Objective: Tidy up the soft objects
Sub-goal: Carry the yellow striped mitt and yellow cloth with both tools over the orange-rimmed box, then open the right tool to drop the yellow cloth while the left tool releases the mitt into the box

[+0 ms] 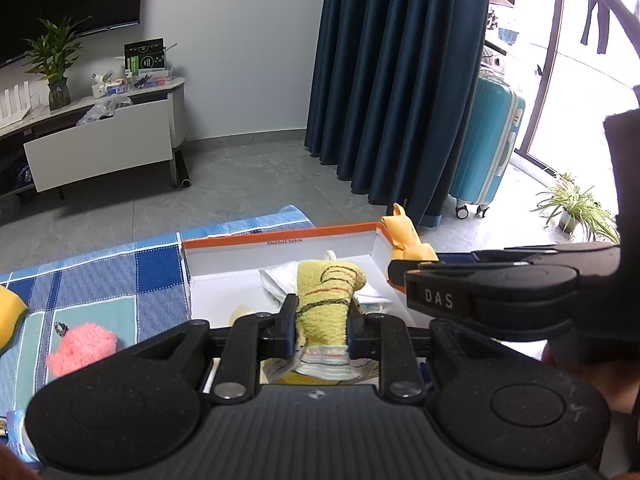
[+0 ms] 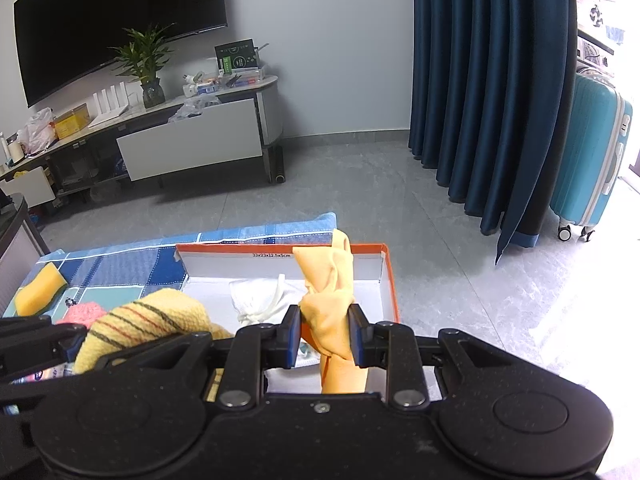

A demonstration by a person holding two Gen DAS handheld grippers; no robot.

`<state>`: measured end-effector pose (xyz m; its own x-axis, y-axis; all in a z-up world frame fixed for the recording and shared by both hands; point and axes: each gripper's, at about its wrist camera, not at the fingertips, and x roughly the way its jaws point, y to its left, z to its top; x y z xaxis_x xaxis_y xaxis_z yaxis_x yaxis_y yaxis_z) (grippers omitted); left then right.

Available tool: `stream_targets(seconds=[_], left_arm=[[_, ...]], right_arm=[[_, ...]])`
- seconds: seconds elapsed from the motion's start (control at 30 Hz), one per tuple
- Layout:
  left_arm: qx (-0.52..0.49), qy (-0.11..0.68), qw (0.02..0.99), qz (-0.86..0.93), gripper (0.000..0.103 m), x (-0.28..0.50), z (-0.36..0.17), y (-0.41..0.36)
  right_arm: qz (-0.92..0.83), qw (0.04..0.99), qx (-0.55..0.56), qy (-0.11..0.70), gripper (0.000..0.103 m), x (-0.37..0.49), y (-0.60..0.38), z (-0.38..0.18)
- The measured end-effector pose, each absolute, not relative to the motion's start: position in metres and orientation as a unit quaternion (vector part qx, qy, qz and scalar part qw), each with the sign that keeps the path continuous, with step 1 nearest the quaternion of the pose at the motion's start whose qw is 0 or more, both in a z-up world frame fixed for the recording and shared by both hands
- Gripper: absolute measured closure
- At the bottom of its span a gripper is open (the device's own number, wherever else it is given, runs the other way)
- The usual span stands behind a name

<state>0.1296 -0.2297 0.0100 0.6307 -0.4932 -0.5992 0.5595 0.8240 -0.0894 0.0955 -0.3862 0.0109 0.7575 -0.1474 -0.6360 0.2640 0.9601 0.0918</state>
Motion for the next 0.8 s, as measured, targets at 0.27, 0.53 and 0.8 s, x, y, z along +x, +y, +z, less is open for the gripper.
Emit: stream_targets(seconds=[0.27, 0.53, 0.8], left_arm=[[0.046, 0.321, 0.902, -0.286, 0.079, 0.148, 0.010, -0.231], [0.039, 0.333, 0.898, -0.287, 0.079, 0.163, 0.007, -0.234], [0.036, 0.329, 0.892, -0.306, 0.070, 0.177, 0.010, -0.245]], right_arm=[[-0.110, 0.931, 0.087, 0.336, 0.071, 0.110, -0.390, 0.006], [-0.115, 0.934, 0.084, 0.327, 0.056, 0.126, -0.395, 0.002], [-0.140, 0.941, 0.078, 0.297, 0.052, 0.101, -0.397, 0.013]])
